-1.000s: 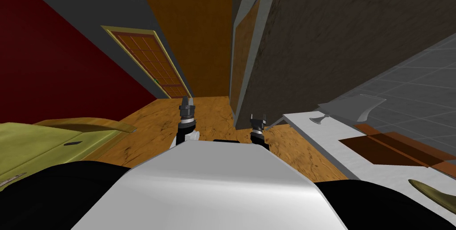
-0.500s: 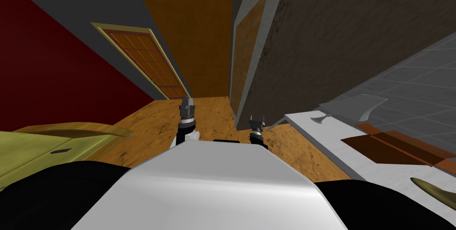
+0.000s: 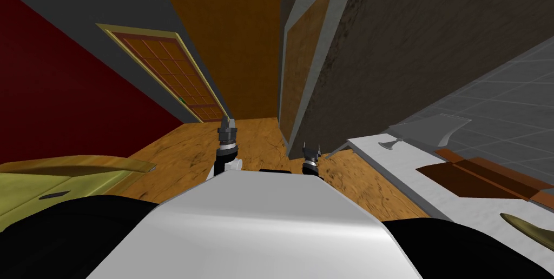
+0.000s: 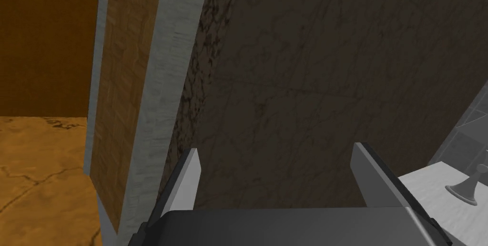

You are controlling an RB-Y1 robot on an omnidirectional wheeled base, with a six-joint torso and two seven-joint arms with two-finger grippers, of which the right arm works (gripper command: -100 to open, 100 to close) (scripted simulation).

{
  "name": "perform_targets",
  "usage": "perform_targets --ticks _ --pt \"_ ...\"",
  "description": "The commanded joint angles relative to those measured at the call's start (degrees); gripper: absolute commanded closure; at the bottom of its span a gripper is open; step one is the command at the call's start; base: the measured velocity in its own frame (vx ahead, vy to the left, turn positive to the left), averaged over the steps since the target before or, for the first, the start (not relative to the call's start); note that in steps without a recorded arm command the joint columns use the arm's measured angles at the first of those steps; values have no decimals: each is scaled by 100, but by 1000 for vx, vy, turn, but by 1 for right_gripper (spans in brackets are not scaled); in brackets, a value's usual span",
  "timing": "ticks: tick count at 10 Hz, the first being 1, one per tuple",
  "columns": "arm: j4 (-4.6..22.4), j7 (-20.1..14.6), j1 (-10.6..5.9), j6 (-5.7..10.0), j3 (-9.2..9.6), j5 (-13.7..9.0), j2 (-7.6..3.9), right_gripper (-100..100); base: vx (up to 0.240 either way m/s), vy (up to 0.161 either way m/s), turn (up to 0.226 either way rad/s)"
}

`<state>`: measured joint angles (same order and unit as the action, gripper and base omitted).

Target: Push the door open

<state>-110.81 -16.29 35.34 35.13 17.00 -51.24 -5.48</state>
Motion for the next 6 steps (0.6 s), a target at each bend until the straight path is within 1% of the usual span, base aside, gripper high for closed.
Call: perform_targets --ticks 1,6 --pt "75 -78 -4 45 23 -219 -15 -100 71 70 -56" --pt "302 -273 21 201 164 -841 -41 -100 73 84 -48"
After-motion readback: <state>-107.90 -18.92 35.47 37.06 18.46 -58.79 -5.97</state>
